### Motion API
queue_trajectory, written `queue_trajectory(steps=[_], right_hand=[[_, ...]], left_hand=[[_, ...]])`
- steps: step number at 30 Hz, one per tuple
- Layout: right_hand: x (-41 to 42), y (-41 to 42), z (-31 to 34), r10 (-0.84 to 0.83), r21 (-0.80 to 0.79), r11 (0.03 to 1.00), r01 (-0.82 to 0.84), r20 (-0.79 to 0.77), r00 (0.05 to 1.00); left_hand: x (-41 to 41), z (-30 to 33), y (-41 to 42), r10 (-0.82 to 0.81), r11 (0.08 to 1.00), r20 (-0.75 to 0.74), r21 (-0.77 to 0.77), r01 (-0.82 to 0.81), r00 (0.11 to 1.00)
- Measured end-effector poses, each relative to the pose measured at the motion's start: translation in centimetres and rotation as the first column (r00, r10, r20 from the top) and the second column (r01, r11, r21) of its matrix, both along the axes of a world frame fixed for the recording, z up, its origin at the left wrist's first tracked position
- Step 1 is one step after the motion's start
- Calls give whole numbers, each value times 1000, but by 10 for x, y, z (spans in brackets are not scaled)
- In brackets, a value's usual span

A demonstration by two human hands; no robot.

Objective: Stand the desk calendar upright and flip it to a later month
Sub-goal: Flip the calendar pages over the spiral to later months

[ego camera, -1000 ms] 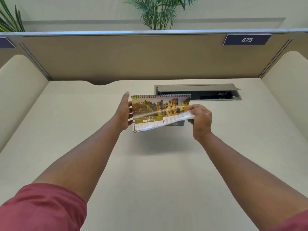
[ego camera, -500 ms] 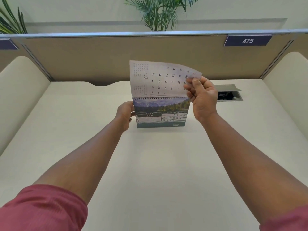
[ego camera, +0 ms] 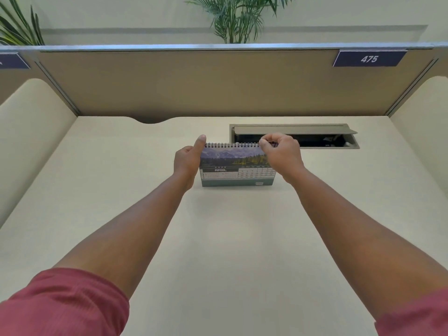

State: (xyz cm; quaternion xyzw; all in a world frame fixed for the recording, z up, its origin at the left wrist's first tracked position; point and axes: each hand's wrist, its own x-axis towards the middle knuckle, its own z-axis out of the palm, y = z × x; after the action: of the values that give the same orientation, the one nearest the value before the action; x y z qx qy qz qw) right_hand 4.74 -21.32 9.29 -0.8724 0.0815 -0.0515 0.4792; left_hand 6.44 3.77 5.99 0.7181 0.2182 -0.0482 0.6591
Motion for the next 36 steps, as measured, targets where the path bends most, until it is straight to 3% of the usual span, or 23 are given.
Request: queue_trajectory(steps=[7, 16, 23, 36], right_hand=[[1, -1, -4, 62, -22, 998, -61, 35, 997], [-19, -2, -40, -228, 327, 917, 227, -36, 973], [-27, -13, -74, -250, 284, 903, 323, -264, 932], [-26, 1, -83, -379, 275, 841, 465, -312, 871]], left_hand=[[10, 5, -6, 59, 998, -83, -12, -61, 995], [15, 11, -5, 5, 999, -139, -41, -11, 990], [16, 7, -3, -5, 999, -153, -38, -1, 988], [17, 5, -4, -9, 999, -143, -52, 2, 990]])
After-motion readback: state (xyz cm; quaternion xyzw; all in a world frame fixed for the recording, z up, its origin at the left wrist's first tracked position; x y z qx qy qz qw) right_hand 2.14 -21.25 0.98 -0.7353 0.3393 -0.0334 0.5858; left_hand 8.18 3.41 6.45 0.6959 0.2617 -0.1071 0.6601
